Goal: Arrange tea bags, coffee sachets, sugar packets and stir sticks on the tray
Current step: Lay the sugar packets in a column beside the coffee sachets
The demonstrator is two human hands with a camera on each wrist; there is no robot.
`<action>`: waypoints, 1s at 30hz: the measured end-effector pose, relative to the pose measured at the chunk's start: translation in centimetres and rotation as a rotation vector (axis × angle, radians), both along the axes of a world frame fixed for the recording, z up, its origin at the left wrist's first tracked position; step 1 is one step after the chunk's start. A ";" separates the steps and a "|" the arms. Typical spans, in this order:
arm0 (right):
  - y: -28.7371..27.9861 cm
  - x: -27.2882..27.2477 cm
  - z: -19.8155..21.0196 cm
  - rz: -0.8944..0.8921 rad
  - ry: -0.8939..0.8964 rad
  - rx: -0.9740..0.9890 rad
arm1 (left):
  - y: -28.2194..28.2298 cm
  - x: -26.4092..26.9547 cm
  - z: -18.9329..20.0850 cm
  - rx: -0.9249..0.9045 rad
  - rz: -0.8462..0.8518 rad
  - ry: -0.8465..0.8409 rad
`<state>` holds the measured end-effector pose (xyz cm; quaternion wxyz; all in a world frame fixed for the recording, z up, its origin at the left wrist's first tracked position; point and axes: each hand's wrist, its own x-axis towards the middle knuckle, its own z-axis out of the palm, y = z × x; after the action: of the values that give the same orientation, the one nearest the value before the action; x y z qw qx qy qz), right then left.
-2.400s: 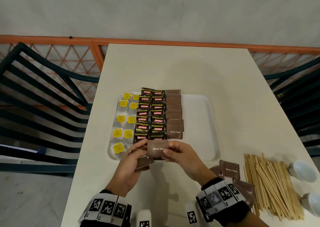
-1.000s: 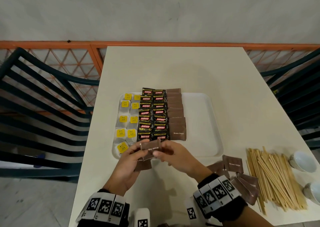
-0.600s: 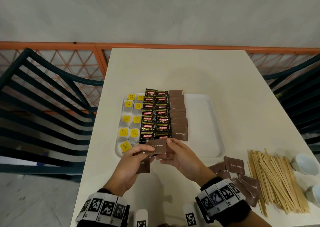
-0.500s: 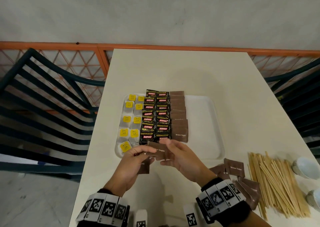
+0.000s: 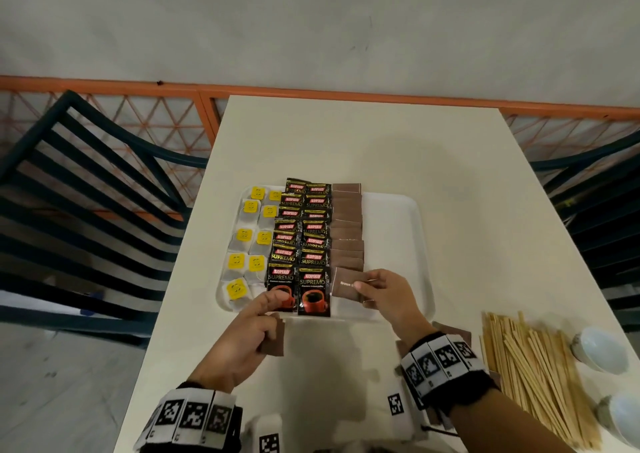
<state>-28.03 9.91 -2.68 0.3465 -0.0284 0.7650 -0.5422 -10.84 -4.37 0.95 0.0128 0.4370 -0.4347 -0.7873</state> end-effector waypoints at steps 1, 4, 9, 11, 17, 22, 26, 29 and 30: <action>-0.1 -0.3 -0.2 0.011 0.019 0.020 | 0.1 0.1 0.3 -0.013 -0.013 -0.013; -0.3 -0.8 -0.6 0.054 0.067 0.061 | 0.2 0.5 0.7 -0.048 -0.023 -0.025; -0.7 -1.0 -1.1 0.065 0.167 0.106 | 0.2 1.0 0.8 -0.011 0.021 0.010; -0.8 -0.9 -1.4 0.067 0.230 0.125 | 0.4 0.9 0.9 0.017 0.032 0.047; -1.1 -0.7 -1.1 0.076 0.360 0.179 | 0.6 0.3 0.5 0.032 0.054 0.135; -0.9 1.3 2.2 0.458 0.249 0.084 | 1.2 -0.7 0.3 -0.057 0.027 0.161; -0.7 3.0 3.6 0.623 -0.041 -0.135 | 1.6 -1.5 0.3 -0.135 0.060 0.191; -0.6 3.2 3.6 0.567 -0.033 -0.177 | 1.7 -2.1 0.2 -0.162 0.087 0.193; -0.6 3.1 3.6 0.540 -0.021 -0.176 | 1.7 -2.1 0.2 -0.168 0.082 0.190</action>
<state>-24.96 9.31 0.97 0.4823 -0.2557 0.6760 -0.4949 -12.94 -2.66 1.18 0.1227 0.3754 -0.4775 -0.7848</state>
